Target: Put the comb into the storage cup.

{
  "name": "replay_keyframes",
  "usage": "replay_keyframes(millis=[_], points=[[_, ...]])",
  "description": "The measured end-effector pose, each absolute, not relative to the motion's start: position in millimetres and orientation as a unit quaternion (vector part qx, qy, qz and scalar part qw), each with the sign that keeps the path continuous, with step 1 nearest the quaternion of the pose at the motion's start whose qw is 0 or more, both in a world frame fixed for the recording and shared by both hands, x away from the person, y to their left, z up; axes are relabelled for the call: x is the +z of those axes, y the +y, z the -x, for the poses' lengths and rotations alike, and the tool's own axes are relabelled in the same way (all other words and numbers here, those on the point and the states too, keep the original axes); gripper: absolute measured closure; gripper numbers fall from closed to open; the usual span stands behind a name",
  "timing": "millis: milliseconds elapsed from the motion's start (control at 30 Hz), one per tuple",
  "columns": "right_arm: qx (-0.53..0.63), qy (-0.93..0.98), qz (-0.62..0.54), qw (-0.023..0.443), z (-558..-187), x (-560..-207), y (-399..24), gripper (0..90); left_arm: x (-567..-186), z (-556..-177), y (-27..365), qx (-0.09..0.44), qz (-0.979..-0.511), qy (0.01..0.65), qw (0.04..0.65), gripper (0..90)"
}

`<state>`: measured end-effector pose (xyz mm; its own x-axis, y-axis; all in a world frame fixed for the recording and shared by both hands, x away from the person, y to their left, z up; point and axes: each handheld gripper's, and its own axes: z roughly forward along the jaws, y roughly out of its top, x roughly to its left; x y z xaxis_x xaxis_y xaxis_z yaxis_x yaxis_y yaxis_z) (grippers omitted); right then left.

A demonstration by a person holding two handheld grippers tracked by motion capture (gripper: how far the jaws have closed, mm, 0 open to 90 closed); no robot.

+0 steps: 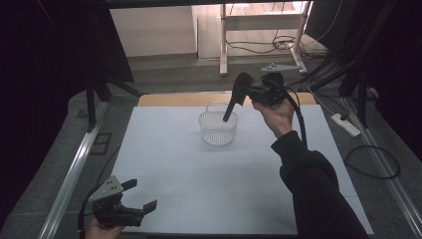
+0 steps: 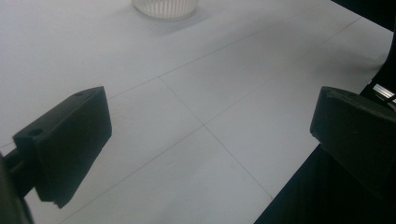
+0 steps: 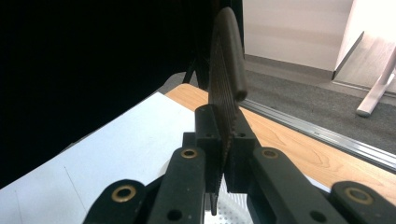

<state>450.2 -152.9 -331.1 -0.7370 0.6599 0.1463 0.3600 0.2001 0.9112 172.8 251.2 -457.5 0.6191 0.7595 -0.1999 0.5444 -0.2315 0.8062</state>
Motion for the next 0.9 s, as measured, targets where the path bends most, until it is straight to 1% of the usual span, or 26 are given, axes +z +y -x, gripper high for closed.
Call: replay_keyframes(millis=[567,900], points=[[0.522,0.774,-0.323,0.154,-454,-349,-132,86.3,-459,-168,253,0.117,-0.777,0.419,0.454,0.0],[0.512,0.780,-0.327,0.152,-460,-374,-122,86.2,-459,-166,255,0.121,-0.778,0.420,0.450,0.0]])
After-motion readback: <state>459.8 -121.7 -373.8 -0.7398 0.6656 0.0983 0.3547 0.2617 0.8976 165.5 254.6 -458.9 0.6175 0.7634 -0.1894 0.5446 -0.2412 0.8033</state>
